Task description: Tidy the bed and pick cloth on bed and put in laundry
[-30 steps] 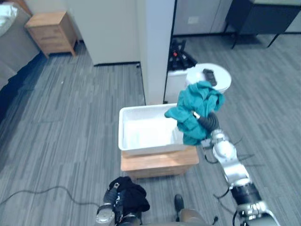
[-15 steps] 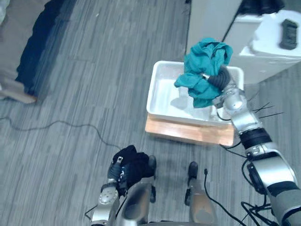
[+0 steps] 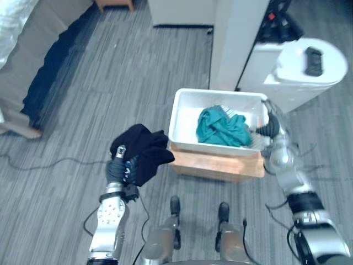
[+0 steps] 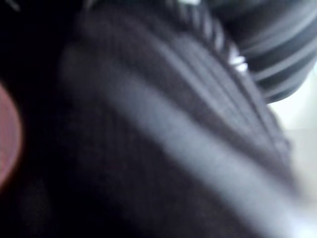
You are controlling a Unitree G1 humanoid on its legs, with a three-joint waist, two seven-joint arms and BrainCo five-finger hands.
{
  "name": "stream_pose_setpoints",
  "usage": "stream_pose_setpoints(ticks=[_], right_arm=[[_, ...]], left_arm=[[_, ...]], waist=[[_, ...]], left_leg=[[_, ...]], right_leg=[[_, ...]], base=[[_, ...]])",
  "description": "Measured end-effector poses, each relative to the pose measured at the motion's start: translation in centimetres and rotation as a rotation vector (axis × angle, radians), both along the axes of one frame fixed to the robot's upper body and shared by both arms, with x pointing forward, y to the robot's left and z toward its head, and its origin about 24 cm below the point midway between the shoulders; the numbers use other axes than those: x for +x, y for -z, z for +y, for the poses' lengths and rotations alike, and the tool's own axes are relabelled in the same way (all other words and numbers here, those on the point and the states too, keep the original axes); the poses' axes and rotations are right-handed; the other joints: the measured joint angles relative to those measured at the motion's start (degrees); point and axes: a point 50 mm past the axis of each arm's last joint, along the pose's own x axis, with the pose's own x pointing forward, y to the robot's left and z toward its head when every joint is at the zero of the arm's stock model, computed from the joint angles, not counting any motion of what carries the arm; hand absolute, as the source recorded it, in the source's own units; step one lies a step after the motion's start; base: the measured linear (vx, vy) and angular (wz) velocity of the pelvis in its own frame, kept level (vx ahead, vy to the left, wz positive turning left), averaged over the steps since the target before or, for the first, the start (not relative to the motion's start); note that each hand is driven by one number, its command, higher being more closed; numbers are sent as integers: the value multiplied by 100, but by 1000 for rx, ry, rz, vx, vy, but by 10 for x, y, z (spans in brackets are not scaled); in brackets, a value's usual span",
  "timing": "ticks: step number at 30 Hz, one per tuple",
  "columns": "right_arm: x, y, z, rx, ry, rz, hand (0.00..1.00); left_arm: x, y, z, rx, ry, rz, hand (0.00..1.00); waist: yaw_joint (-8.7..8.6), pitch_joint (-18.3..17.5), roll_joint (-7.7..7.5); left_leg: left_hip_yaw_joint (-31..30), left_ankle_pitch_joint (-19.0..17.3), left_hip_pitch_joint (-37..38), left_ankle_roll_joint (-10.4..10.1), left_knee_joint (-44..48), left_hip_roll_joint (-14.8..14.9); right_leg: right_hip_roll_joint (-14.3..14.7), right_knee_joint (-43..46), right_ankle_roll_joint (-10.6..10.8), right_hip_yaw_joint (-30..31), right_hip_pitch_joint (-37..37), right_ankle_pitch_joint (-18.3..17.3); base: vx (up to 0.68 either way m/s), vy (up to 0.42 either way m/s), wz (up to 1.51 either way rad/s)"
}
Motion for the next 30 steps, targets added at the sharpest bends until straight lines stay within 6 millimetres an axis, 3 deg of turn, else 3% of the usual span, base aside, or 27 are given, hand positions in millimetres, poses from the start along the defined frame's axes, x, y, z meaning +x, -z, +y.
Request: stream_pose_setpoints(ticks=[5, 7, 13, 16, 22, 23, 26, 30], right_arm=[[-46, 31, -14, 66, 114, 60, 0], [-63, 47, -12, 99, 130, 111, 0], [-103, 82, -11, 173, 177, 245, 0], [-116, 90, -12, 189, 203, 273, 0], [-121, 98, 1, 235, 214, 260, 0], [-120, 98, 5, 244, 202, 256, 0], [-113, 93, 19, 298, 178, 204, 0], [-100, 81, 37, 366, 137, 114, 0]], left_arm=[[18, -29, 11, 9, -80, -116, 100], [29, -41, 16, 32, -112, -155, 100], [73, -48, 29, 140, -179, -86, 100], [93, -48, 26, 173, -183, -35, 100], [120, -39, 0, 310, -95, 66, 100], [122, -37, -3, 306, -88, 78, 0], [127, -34, -19, 303, -51, 103, 0], [132, -25, -25, 310, -40, 165, 0]], waist=[[-232, -356, -249], [-370, -385, -257], [-800, -427, -231], [-1061, -419, -235], [-1205, -67, -345], [-1205, -8, -357], [-1189, 304, -366], [-1125, 454, -351]], left_leg=[[376, -91, 263, -49, 1, 11], [581, -152, 379, -27, 0, 16], [1159, -179, 181, -28, -1, 92], [1280, -151, -88, -63, -1, 130], [1613, -123, -380, -103, -1, 178], [1721, -123, -438, -104, 0, 182], [2148, -122, -574, -103, 2, 187], [2429, -107, -672, -126, 6, 216]], right_leg=[[4, 33, 9, 357, 48, 35], [12, 51, 14, 560, 41, 11], [81, 43, 19, 1159, -442, 14], [108, 49, 19, 1277, -772, 14], [136, 92, 23, 1429, -1243, 19], [130, 139, 24, 1455, -1338, 41], [49, 288, 69, 1465, -1598, 306], [33, 242, 55, 1481, -1727, 444]], base=[[35, 5, -38], [2, 9, -47], [-37, -4, -54], [-25, -37, -26], [12, -41, -19], [52, -28, -7], [48, -16, 3], [92, -8, -8]])
